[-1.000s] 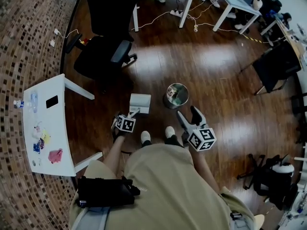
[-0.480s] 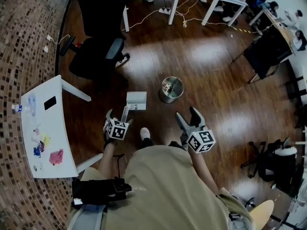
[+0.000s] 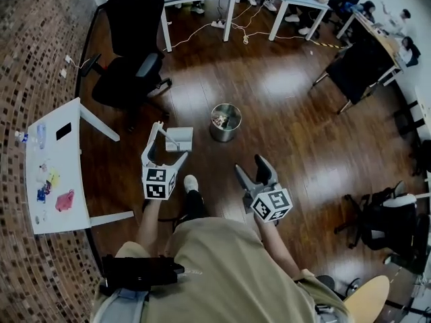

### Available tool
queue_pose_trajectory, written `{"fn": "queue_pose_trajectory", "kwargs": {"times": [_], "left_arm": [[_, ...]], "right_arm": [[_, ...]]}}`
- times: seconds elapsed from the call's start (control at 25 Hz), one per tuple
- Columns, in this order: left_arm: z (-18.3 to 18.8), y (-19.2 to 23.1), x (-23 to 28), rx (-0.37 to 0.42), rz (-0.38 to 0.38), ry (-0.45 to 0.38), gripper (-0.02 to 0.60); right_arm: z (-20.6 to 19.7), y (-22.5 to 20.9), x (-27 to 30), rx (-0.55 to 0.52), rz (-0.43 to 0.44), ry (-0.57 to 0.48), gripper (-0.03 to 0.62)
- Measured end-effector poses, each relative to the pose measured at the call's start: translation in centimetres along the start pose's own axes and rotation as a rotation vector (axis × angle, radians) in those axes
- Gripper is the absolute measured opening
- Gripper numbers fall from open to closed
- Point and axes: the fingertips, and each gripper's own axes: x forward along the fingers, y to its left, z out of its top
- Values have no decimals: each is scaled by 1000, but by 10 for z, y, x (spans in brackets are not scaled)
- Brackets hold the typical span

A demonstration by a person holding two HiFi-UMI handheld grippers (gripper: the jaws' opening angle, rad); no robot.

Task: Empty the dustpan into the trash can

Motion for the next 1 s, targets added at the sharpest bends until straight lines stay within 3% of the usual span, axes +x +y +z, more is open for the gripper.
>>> {"fn": "queue_pose_trajectory", "kwargs": {"times": [0.2, 0.4, 0.68, 0.84, 1.0], "left_arm": [[12, -90, -70, 4, -3, -106, 468], [23, -140, -120, 8, 3, -152, 457], [49, -149, -167, -16, 14, -255, 451], [54, -142, -181, -1, -15, -274, 448], [59, -124, -199, 1, 7, -311, 446]], "right_arm": [[-3, 13, -84, -20, 53, -28, 347], [18, 30, -136, -9, 52, -82, 347], [43, 55, -163, -46, 2, -170, 347], [57, 75, -157, -75, -27, -220, 348], [61, 100, -140, -131, -35, -230, 348]]}}
